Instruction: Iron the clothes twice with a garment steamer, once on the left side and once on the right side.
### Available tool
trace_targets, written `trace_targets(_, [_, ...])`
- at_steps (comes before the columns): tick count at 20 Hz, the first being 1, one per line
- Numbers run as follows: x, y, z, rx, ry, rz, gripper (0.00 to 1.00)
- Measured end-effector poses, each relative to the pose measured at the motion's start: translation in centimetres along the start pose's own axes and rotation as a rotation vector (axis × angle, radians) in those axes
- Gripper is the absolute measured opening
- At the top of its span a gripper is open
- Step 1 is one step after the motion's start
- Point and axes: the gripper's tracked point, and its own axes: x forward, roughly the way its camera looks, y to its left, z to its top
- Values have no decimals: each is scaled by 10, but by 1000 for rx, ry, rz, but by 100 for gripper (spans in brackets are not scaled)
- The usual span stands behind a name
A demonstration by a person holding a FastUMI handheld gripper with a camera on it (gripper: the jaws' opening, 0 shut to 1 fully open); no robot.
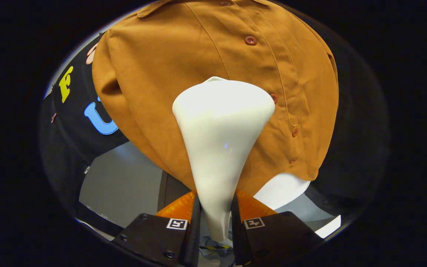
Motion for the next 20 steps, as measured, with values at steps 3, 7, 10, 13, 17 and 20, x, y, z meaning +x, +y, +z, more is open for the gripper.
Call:
trace_targets(3, [6,-9,-19,19,38,-15,40])
trace_targets(7, [-2,-24,-35,50,54,-46,40])
trace_targets(10, [-23,-33,-18,39,-13,-65,40])
trace_targets(13, [-48,-47,14,14,-127,-95,40])
trace_targets(17, [-83,-70,84,-67,-306,-131,40])
trace_targets(20, [-101,-85,126,-122,-390,-155,40])
